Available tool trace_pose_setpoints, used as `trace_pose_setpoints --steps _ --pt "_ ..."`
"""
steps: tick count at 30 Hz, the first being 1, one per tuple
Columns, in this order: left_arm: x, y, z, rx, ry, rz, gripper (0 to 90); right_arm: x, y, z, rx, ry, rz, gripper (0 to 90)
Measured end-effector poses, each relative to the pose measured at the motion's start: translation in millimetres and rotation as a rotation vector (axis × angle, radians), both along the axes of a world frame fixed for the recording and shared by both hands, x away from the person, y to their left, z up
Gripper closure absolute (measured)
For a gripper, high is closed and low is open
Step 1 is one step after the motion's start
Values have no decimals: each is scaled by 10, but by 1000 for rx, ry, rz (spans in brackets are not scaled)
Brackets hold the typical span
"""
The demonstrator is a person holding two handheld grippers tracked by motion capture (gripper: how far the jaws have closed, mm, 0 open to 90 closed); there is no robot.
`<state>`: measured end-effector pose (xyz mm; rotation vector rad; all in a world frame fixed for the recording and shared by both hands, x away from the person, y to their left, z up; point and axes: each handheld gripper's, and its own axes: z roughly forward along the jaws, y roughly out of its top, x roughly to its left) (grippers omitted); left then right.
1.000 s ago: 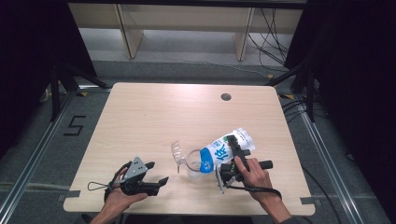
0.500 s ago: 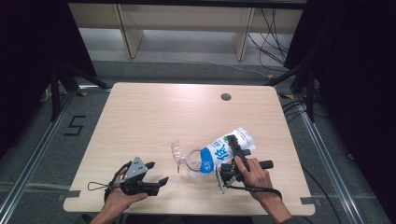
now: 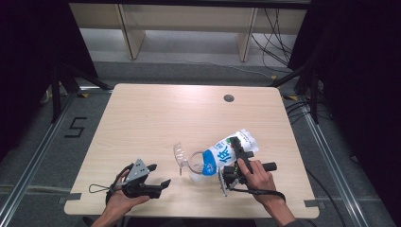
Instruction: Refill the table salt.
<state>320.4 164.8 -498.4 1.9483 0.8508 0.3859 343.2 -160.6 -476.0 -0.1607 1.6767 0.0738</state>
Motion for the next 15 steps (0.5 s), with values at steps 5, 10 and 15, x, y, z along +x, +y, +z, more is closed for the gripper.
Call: trace_pose_setpoints --steps 5,10,15 --pt "-4 -5 -1 -9 2 5 217 4 1 1 -5 -4 5 524" --pt "-1 -5 -1 -7 0 2 216 4 -4 -14 14 -6 0 526" --pt "-1 -4 0 -7 0 3 217 19 -5 6 -11 -10 14 527"
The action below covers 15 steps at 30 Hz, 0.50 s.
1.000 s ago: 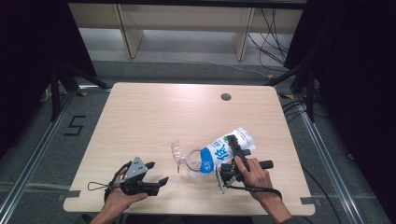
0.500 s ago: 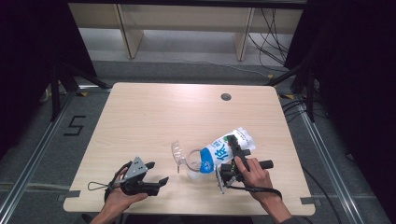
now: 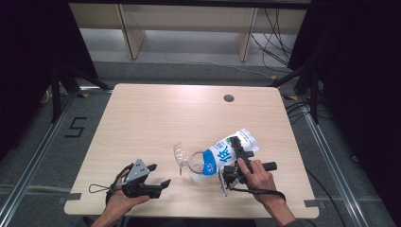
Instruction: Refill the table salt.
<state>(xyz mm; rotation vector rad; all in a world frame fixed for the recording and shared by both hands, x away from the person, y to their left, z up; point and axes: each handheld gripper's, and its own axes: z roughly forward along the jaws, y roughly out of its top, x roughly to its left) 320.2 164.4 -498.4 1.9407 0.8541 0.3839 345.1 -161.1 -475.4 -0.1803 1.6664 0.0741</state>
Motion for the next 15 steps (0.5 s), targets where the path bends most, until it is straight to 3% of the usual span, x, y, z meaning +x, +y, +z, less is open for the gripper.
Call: trace_pose_setpoints --steps 3,5,10,12,15 --pt "1 0 0 0 0 -1 217 -4 1 4 -4 2 -9 528" --pt "2 -1 -1 0 0 -2 217 -4 14 44 -59 -13 1 528" --pt "4 -2 6 13 2 -2 216 1 13 34 -45 -8 -4 529" --pt "7 -13 2 -2 1 -10 216 8 0 -3 3 -2 -6 529" --pt "8 -6 2 7 3 -11 216 11 -1 -1 1 -3 -4 530"
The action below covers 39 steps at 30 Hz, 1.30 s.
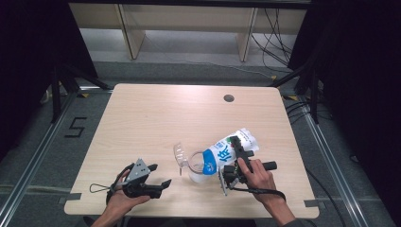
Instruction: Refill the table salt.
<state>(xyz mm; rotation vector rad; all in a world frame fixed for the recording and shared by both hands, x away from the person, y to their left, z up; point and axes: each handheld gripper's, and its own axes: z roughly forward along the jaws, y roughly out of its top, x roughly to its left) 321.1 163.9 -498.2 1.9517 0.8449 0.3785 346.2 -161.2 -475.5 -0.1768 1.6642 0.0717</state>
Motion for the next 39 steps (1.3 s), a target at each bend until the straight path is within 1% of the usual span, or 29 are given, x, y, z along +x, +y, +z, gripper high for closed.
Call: trace_pose_setpoints --steps 1,2,3,4,5,7,9,14,15,21,22,24,27,28,29,30,31,32,33,34,35,36,39 --pt "-6 2 3 2 1 10 216 0 0 0 1 1 -2 530" --pt "-7 -2 2 -8 -1 12 216 1 0 0 1 1 -1 530" --pt "-7 2 5 -1 -1 11 216 1 0 0 0 1 -1 530" --pt "-9 0 4 -1 -1 10 216 1 0 1 -1 1 -2 531" --pt "-7 -5 0 -11 1 6 216 2 0 1 -1 2 -2 531" --pt "-8 -8 0 -11 1 7 216 2 -1 -1 0 0 -1 531" --pt "-10 -1 5 -2 0 10 216 2 -1 -1 1 0 -1 532" --pt "-8 -1 4 -2 -1 9 216 2 -2 1 0 1 -1 533" --pt "-7 -6 1 -10 -1 8 216 7 -4 -3 3 -5 6 533" --pt "-8 -5 2 -7 0 12 216 9 -8 5 -2 -13 11 535" --pt "-5 -4 0 -11 1 5 216 -4 -14 -8 17 -6 -12 536" --pt "-6 -6 -1 -11 1 7 216 10 -13 25 -21 -16 8 537" --pt "-1 -5 -2 -9 -3 4 216 9 -16 22 -14 -15 6 538" --pt "-5 -5 1 -4 -2 7 216 13 -13 35 -31 -18 14 539" --pt "-6 -5 3 -1 0 8 216 13 -11 39 -37 -20 15 539" --pt "-2 -7 -3 -10 -3 5 216 12 -11 38 -35 -20 13 539" --pt "-3 -5 0 -9 -1 2 216 7 -12 33 -28 -18 8 540" --pt "-3 -5 -1 -9 -2 3 216 -4 -14 17 -6 -11 -8 540" --pt "-3 -5 0 -9 -2 3 216 4 -12 26 -18 -22 9 540" --pt "-2 -4 0 -8 -2 3 216 -8 -7 31 -22 -14 -6 541" --pt "-3 -5 0 -9 -2 3 216 -7 -1 49 -46 -20 0 541" --pt "-4 -5 0 -9 -2 3 216 -8 7 75 -81 -29 7 542" --pt "-3 -5 0 -9 -2 3 216 -16 4 68 -67 -23 -3 543"
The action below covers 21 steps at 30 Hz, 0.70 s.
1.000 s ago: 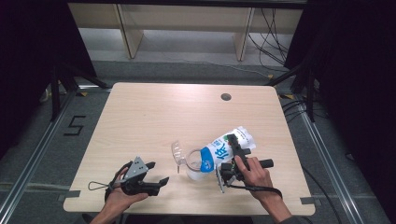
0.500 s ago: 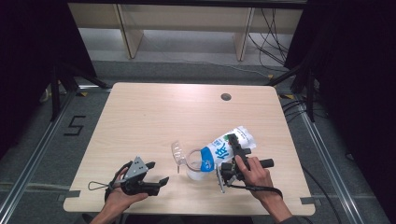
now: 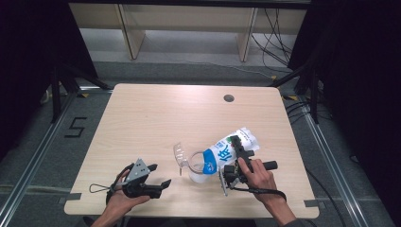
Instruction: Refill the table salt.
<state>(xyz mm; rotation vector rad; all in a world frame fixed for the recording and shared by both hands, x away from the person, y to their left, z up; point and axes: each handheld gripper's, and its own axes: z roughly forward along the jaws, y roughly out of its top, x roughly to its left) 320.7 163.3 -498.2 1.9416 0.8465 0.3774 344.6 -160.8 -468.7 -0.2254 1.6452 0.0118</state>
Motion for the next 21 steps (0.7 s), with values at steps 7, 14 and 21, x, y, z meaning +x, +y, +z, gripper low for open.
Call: trace_pose_setpoints --steps 7,14,21 --pt "-1 -1 0 0 0 0 216 -2 0 21 -20 -7 -3 545" --pt "-1 -1 0 -1 0 -1 216 -9 -11 -9 27 12 -23 549" --pt "-1 4 2 6 -1 -2 216 -10 -15 -4 27 11 -24 552"
